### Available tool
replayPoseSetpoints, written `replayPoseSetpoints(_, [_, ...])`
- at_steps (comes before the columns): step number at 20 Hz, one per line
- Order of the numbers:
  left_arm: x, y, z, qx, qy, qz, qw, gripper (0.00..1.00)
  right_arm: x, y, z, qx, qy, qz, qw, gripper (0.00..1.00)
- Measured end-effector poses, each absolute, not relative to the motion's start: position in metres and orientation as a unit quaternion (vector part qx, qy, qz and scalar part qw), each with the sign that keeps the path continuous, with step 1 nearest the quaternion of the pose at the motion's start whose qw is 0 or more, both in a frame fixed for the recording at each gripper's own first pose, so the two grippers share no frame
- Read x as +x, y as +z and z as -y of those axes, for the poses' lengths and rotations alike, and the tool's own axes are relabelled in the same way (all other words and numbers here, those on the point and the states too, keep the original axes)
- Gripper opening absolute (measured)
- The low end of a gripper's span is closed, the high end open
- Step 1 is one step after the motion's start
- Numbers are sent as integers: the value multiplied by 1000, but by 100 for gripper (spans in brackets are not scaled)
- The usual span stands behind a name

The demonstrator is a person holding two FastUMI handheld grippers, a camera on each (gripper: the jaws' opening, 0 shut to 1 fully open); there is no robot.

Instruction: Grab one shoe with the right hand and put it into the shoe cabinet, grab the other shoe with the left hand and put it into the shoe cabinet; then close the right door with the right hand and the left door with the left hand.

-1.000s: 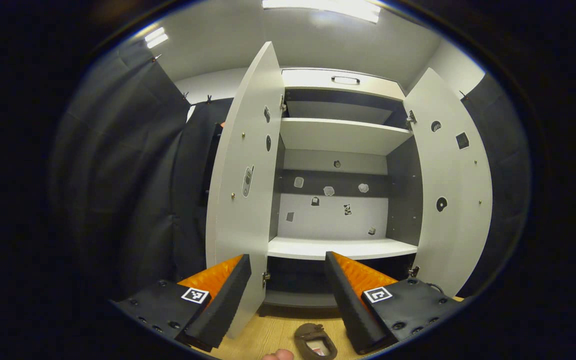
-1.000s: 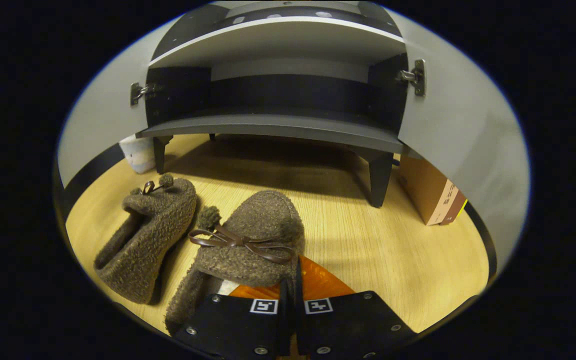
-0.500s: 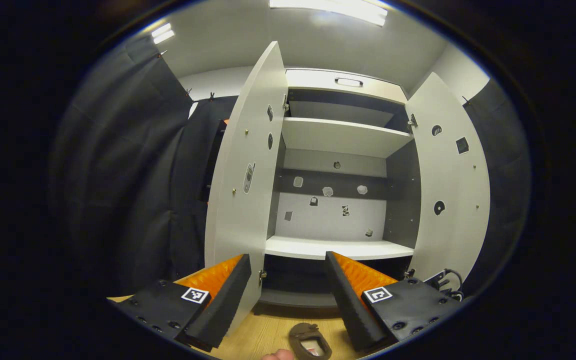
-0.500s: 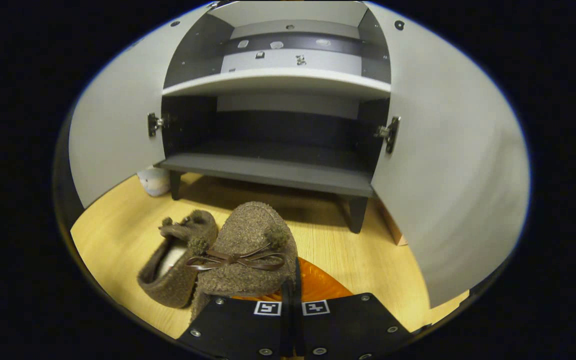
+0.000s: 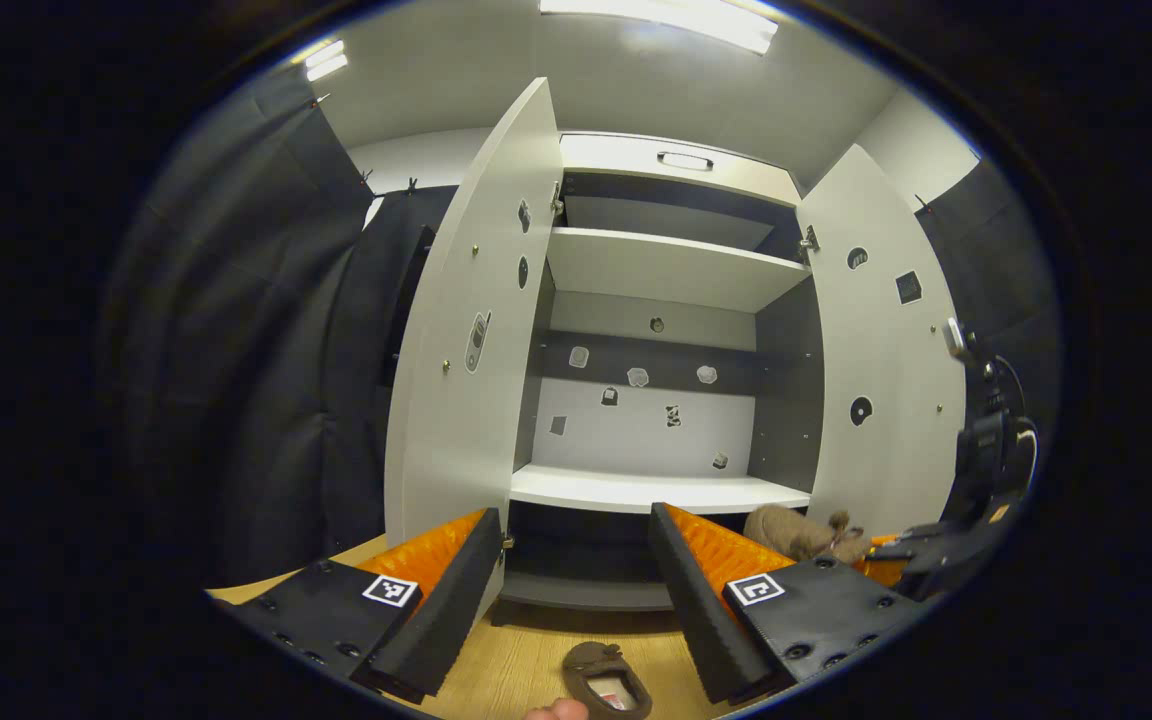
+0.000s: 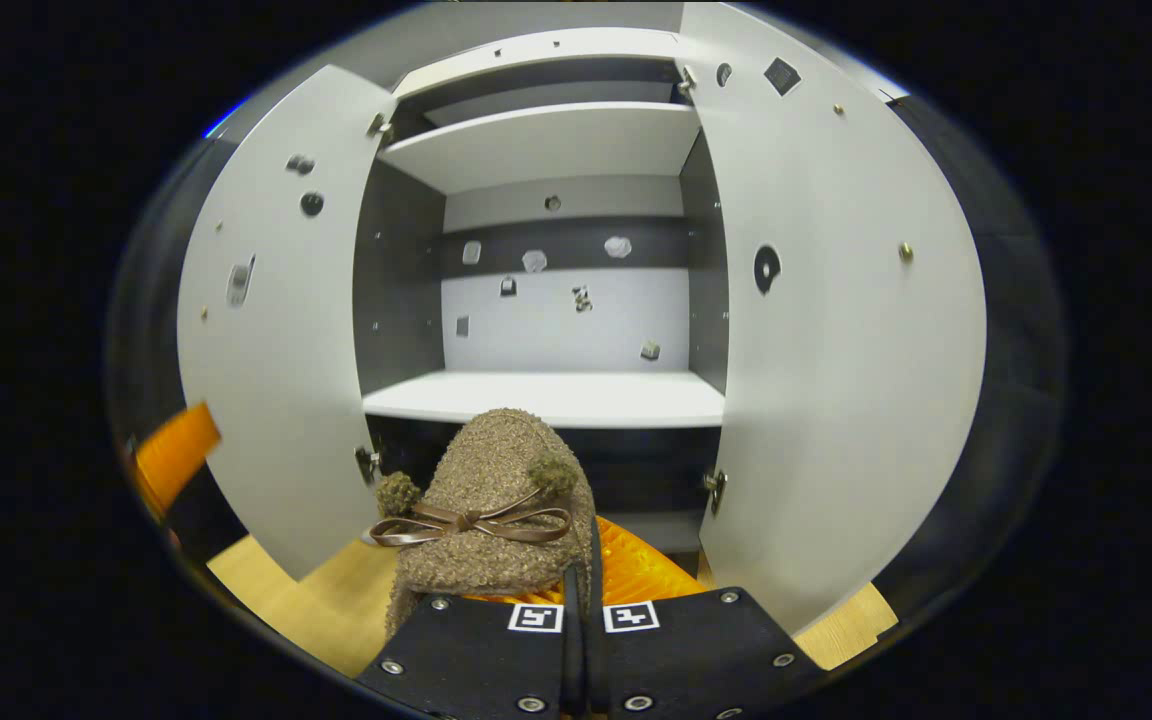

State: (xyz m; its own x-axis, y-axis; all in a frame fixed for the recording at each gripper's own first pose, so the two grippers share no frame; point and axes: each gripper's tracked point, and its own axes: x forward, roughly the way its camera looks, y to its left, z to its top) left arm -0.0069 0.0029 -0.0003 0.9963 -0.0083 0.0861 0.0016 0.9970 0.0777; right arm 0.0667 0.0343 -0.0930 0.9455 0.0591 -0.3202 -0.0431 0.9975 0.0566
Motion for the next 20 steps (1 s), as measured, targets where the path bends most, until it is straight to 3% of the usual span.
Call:
replayPoseSetpoints(6, [-14, 6, 2, 27, -7, 49, 998, 96, 193, -32, -23, -3, -12, -121, 993, 1])
replayPoseSetpoints(13, [-22, 6, -11, 27, 2, 48, 999, 96, 328, -87, -1, -24, -59, -227, 972, 0])
replayPoseSetpoints(17, [-20, 4, -26, 29, 16, 43, 999, 96, 359, -133, 4, -13, -70, -292, 954, 1])
replayPoseSetpoints(18, [-19, 3, -31, 29, 23, 42, 998, 96, 361, -141, 7, -4, -77, -304, 949, 7])
replayPoseSetpoints(19, [-17, 3, -36, 28, 29, 41, 998, 96, 364, -144, 8, 7, -83, -307, 948, 2])
replayPoseSetpoints(20, [-15, 1, -38, 26, 31, 39, 998, 96, 368, -145, 9, 15, -85, -306, 948, 4])
